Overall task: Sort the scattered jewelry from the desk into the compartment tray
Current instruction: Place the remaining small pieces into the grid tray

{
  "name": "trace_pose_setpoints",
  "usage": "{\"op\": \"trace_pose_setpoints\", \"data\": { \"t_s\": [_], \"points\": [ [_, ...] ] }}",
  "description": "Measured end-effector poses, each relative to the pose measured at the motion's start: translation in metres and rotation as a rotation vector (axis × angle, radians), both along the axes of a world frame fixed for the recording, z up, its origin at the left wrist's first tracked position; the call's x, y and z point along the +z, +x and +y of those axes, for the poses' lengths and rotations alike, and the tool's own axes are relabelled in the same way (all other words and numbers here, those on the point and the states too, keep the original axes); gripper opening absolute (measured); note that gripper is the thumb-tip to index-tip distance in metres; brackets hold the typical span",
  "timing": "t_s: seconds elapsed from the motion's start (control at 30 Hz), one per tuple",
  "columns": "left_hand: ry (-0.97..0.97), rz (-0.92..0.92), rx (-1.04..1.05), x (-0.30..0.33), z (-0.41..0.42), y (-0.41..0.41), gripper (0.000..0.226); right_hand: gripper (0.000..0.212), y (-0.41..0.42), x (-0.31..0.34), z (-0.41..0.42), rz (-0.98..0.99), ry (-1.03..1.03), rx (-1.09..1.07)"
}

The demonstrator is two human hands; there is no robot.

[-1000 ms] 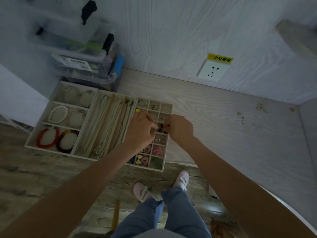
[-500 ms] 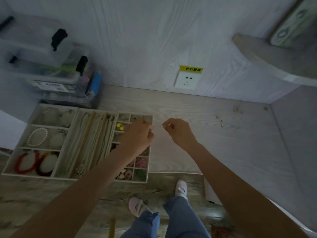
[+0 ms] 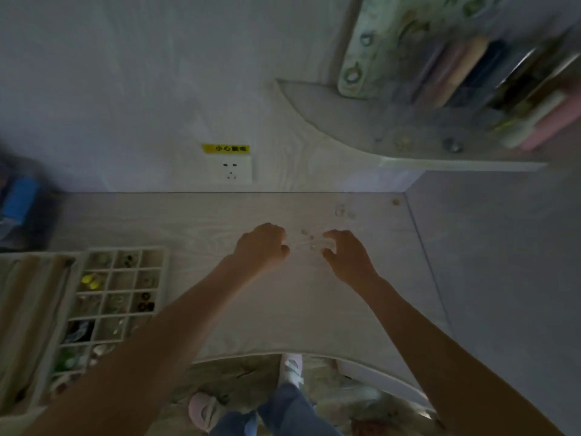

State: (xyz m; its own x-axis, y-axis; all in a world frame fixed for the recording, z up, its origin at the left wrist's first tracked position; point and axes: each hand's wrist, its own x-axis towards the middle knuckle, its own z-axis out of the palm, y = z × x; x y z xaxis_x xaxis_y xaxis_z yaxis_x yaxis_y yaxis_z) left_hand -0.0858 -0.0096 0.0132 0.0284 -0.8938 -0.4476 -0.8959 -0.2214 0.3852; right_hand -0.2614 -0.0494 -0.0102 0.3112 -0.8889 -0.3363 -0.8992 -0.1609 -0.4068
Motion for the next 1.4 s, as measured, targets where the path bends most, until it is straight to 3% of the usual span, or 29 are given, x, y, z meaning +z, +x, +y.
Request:
{"op": "trace_pose_setpoints", "data": {
  "t_s": [0.2,0.37,0.47,0.67,0.83,1.0,1.27,1.4],
  "points": [
    [-0.046,0.037,0.053,-0.033,-0.041,-0.048,0.061,0.067,-0.047,-0.012,-0.062,0.076,0.039,0.087],
    [-0.083,0.017,0.05,-0.053,-0.039,-0.053,0.086,0.073,-0.046,-0.028,-0.104,0.094,0.05,0.214],
    [-0.158,0.023,0.074,-0.061,-0.038,-0.053,0.08,0.065,-0.042,-0.037,-0.112,0.026,0.059,0.265],
    [-0.209,0.055,0.152,-0.064,-0.042,-0.052,0.078,0.039,-0.04,-0.048,-0.109,-0.113,-0.17,0.269],
    [-0.199,-0.036,0.095,-0.063,-0.043,-0.054,0.074,0.017,-0.03,-0.047,-0.102,-0.069,-0.226,0.28],
    [-0.223,-0.052,0.079,-0.064,-0.041,-0.052,0.062,0.019,-0.028,-0.05,-0.094,-0.043,-0.19,0.267],
    [-0.319,0.099,0.089,-0.069,-0.039,-0.039,0.033,0.02,-0.03,-0.042,-0.084,-0.096,-0.139,0.292],
    [-0.401,0.009,0.076,-0.072,-0.04,-0.039,0.022,0.019,-0.031,-0.042,-0.085,-0.194,-0.07,0.214]
  ]
}}
